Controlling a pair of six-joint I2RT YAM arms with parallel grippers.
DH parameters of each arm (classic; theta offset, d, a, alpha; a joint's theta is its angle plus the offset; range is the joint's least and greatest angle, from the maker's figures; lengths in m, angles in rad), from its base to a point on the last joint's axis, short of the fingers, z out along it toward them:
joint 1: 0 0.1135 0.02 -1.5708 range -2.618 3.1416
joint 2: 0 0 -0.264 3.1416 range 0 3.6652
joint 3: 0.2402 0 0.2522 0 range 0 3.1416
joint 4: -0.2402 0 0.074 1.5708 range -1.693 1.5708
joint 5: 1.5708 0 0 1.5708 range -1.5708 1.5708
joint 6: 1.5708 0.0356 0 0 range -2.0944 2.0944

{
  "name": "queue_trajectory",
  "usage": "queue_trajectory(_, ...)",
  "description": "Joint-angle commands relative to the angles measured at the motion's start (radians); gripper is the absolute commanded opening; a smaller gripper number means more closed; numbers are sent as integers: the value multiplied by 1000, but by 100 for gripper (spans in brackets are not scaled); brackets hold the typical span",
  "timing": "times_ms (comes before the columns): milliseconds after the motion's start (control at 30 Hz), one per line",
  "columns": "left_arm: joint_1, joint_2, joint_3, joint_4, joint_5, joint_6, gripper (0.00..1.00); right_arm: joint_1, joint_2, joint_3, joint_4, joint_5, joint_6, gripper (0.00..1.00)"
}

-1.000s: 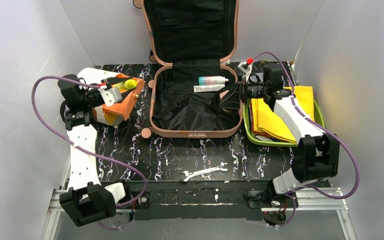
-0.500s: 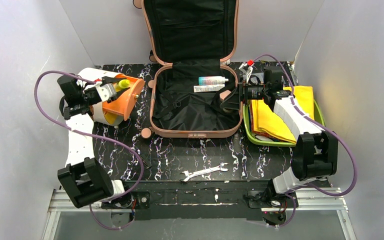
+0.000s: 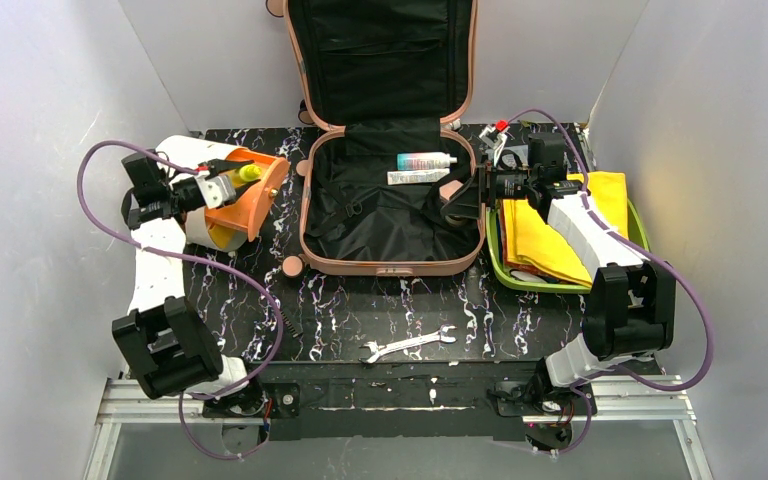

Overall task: Open, take out, and arrange the luggage
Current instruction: Place the makeup in the drawer.

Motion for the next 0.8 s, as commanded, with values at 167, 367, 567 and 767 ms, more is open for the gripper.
queue_trajectory(167, 17, 33, 79, -146, -7, 181, 0, -10, -15, -11, 32, 6, -12, 98)
queue_trajectory(367, 32, 59, 123, -355, -24, 352, 9, -12, -27, -19, 37, 14, -9, 98)
queue_trajectory(567, 60, 27, 123, -467, -7, 418, 59, -12, -30, -20, 41, 11, -1, 98)
queue_trajectory(767, 98, -23, 124, -485, 62, 362, 71, -12, -29, -19, 51, 7, 10, 98)
